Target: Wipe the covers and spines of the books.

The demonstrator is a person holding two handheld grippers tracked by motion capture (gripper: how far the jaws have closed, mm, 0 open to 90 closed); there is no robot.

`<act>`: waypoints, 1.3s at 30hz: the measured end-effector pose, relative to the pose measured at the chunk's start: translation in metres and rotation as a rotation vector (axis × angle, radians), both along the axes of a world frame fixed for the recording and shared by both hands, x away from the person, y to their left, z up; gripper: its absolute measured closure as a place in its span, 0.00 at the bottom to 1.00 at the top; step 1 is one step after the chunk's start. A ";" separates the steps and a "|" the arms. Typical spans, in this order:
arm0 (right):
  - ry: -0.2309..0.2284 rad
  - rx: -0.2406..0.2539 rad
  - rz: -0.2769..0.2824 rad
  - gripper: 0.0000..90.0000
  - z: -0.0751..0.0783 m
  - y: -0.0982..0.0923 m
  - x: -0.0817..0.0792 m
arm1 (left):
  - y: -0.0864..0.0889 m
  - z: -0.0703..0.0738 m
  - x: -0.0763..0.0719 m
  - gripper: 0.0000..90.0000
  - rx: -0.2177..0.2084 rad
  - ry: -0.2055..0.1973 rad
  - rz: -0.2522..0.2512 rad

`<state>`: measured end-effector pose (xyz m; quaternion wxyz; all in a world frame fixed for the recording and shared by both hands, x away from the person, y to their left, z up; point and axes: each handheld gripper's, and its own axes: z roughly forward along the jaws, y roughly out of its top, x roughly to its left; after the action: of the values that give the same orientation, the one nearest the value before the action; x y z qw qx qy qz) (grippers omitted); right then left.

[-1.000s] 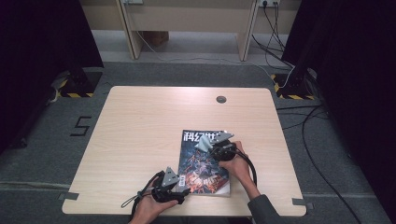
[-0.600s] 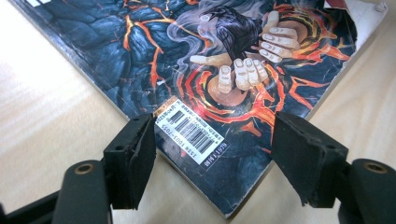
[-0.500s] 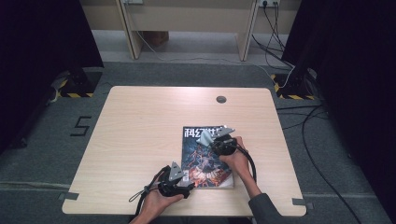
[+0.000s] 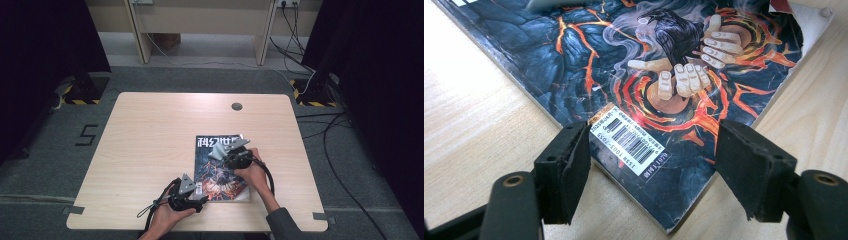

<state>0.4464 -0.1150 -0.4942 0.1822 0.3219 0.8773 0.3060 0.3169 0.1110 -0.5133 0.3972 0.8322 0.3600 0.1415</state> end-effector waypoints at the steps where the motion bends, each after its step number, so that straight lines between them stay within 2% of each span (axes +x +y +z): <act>1: -0.006 0.000 -0.031 0.83 0.000 -0.007 0.004 | 0.000 0.000 0.000 0.34 -0.001 0.001 -0.002; 3: -0.028 0.001 -0.094 0.83 -0.001 -0.020 0.011 | 0.000 0.000 0.001 0.33 -0.003 0.004 -0.003; 5: -0.040 0.012 -0.128 0.83 -0.002 -0.028 0.015 | 0.000 0.000 0.000 0.34 -0.001 0.003 -0.002; 8: -0.041 0.013 -0.140 0.82 -0.002 -0.031 0.017 | 0.000 0.000 0.001 0.34 -0.001 0.004 -0.004; 11: -0.052 -0.017 -0.137 0.84 -0.002 -0.027 0.016 | 0.000 0.000 0.001 0.34 -0.001 0.003 -0.004; 13: -0.040 -0.026 -0.116 0.84 0.000 -0.022 0.011 | 0.000 0.000 0.001 0.33 0.001 0.006 -0.006; 16: -0.013 -0.024 -0.032 0.84 0.001 -0.005 0.000 | 0.001 0.000 0.001 0.34 -0.001 0.005 -0.005; 18: -0.002 -0.008 0.008 0.84 0.000 0.006 -0.007 | 0.001 0.000 0.001 0.34 -0.002 0.006 -0.006; 21: 0.007 -0.020 0.058 0.84 0.001 0.018 -0.014 | 0.003 0.001 0.000 0.35 -0.014 0.015 -0.019; 24: 0.012 -0.019 0.061 0.83 0.001 0.018 -0.013 | 0.006 0.003 -0.001 0.35 -0.022 0.027 -0.031; 25: 0.016 -0.006 0.051 0.83 0.001 0.013 -0.010 | 0.010 0.005 -0.003 0.35 -0.035 0.025 -0.026; 27: 0.000 -0.021 0.022 0.83 0.001 0.008 -0.006 | 0.016 0.008 -0.004 0.35 -0.046 0.031 -0.023; 29: -0.002 -0.014 -0.017 0.83 0.001 -0.001 -0.002 | 0.021 0.010 -0.005 0.34 -0.050 0.044 -0.023; 31: 0.003 -0.004 -0.030 0.83 0.001 -0.004 -0.001 | 0.025 0.011 -0.006 0.34 -0.046 0.052 -0.019; 32: 0.003 -0.004 -0.030 0.83 0.001 -0.004 -0.001 | 0.025 0.011 -0.006 0.34 -0.046 0.052 -0.019; 34: -0.011 -0.033 -0.025 0.83 0.001 0.002 -0.004 | 0.030 0.013 -0.008 0.34 -0.044 0.062 -0.025; 36: 0.008 -0.022 0.015 0.83 0.002 0.008 -0.008 | 0.034 0.013 -0.009 0.33 -0.028 0.065 -0.025; 39: 0.003 -0.029 0.055 0.84 0.001 0.023 -0.016 | 0.041 0.013 -0.011 0.32 -0.033 0.080 -0.020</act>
<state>0.4308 -0.0918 -0.4929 0.1770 0.2955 0.8904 0.2975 0.3061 0.1521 -0.5006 0.3977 0.8341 0.3695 0.0979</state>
